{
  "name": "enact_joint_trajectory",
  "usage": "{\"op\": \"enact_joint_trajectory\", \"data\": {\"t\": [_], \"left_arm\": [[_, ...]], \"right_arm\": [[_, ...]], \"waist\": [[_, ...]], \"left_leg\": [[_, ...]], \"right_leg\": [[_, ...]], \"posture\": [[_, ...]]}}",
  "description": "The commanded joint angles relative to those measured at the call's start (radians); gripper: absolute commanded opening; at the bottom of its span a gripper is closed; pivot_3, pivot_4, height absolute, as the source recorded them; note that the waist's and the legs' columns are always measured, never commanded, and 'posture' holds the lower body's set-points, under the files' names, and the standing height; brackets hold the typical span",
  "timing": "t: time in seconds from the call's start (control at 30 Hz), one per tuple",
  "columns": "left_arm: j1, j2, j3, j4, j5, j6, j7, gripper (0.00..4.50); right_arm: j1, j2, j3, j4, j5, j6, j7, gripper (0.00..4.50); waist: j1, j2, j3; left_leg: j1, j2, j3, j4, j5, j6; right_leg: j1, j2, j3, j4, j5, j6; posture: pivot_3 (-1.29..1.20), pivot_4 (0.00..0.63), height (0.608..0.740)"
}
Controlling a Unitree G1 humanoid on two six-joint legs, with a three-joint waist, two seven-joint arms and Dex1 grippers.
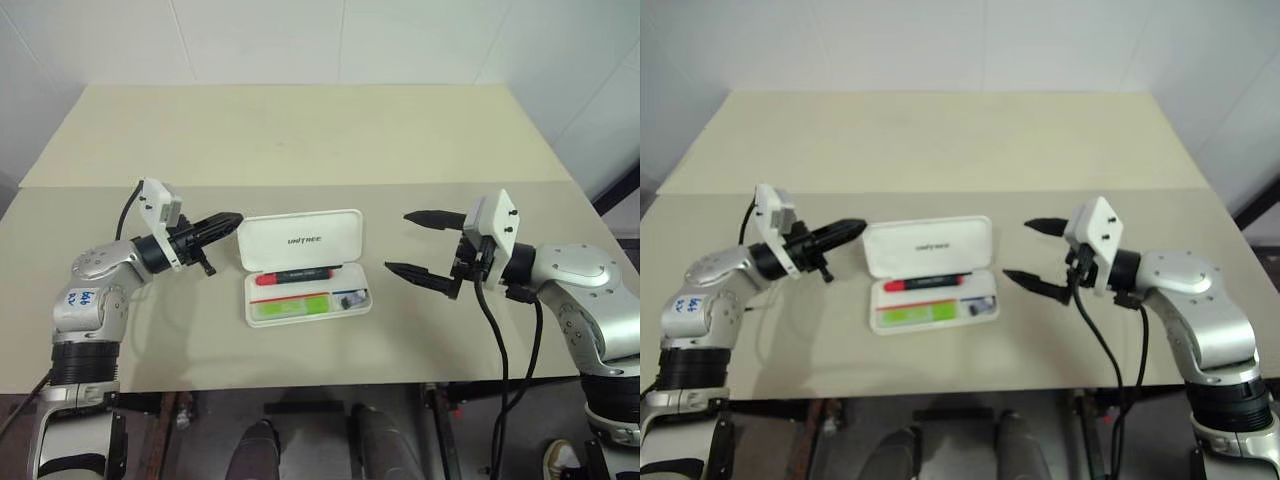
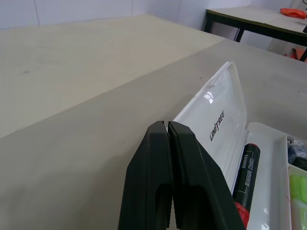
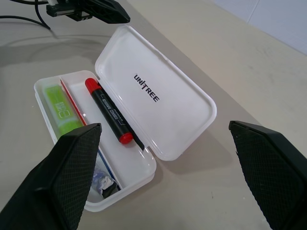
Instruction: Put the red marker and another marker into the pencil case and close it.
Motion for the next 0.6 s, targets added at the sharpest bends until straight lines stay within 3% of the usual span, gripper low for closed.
{"op": "enact_joint_trajectory", "data": {"t": [0.03,0.33,0.6], "left_arm": [[-0.041,-0.031,0.024,0.018,-0.023,-0.016,-0.007,0.03],[-0.082,-0.084,0.129,0.028,-0.091,-0.022,0.029,0.03],[-0.053,-0.051,0.04,0.083,0.039,-0.003,0.064,0.03]], "right_arm": [[-0.006,0.001,-0.014,-0.046,0.019,-0.005,-0.016,4.5],[0.014,-0.003,-0.021,-0.058,0.026,-0.001,-0.028,4.5],[0.012,0.0,-0.012,-0.052,0.026,-0.004,-0.032,4.5]], "waist": [[0.0,0.0,0.0],[0.001,0.0,0.0],[0.002,0.0,0.0]], "left_leg": [[0.0,0.0,0.0,0.0,0.0,0.0],[0.0,0.0,0.0,-0.001,0.0,0.0],[0.0,0.0,0.0,-0.001,0.0,0.0]], "right_leg": [[0.0,0.0,0.0,0.0,0.0,0.0],[0.0,0.0,0.0,0.0,0.002,0.004],[0.0,0.0,0.0,0.0,0.002,0.004]], "posture": [[0.0,0.15,0.74],[0.0,0.15,0.74],[0.0,0.15,0.74]]}}
